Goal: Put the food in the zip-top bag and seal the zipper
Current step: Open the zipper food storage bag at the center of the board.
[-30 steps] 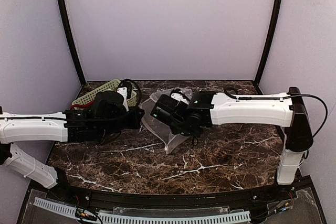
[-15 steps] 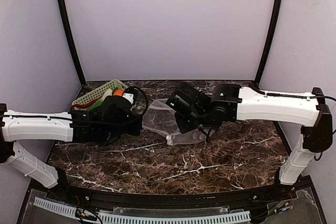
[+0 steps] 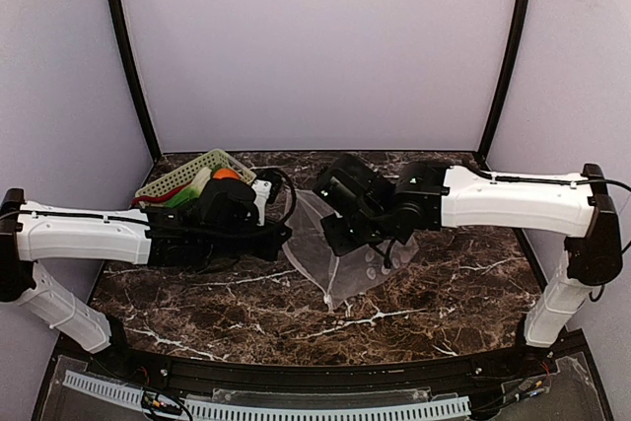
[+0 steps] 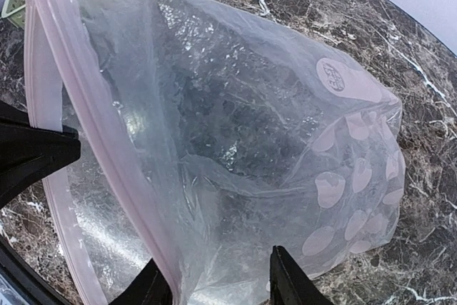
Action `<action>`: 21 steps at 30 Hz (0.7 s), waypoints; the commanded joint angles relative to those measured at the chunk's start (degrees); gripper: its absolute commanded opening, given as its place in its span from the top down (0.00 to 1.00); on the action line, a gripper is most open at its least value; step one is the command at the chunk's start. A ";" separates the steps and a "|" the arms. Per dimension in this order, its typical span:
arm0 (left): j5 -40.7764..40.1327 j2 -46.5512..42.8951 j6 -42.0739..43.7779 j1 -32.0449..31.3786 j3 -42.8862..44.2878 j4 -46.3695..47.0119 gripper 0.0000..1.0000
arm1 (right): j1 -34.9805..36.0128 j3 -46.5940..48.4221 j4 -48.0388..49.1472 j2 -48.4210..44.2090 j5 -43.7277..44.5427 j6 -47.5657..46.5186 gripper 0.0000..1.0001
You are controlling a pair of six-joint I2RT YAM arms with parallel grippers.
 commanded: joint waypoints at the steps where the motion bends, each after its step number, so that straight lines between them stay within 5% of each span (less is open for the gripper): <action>1: 1.07 0.01 -0.70 0.31 1.65 0.71 0.99 | -0.23 1.25 1.54 1.08 -0.18 -1.20 0.58; 7: 0.90 -0.25 -0.73 0.28 1.60 0.89 0.99 | -0.31 0.80 2.42 2.43 -1.51 -1.60 0.68; 12: -3.40 -0.26 -0.21 0.42 1.02 -0.61 0.99 | -0.46 0.78 2.81 1.66 -2.39 -1.80 0.99; 21: -5.51 2.01 -1.47 5.92 -1.57 -5.45 0.99 | -0.67 0.55 5.28 -5.22 -9.08 -4.95 1.00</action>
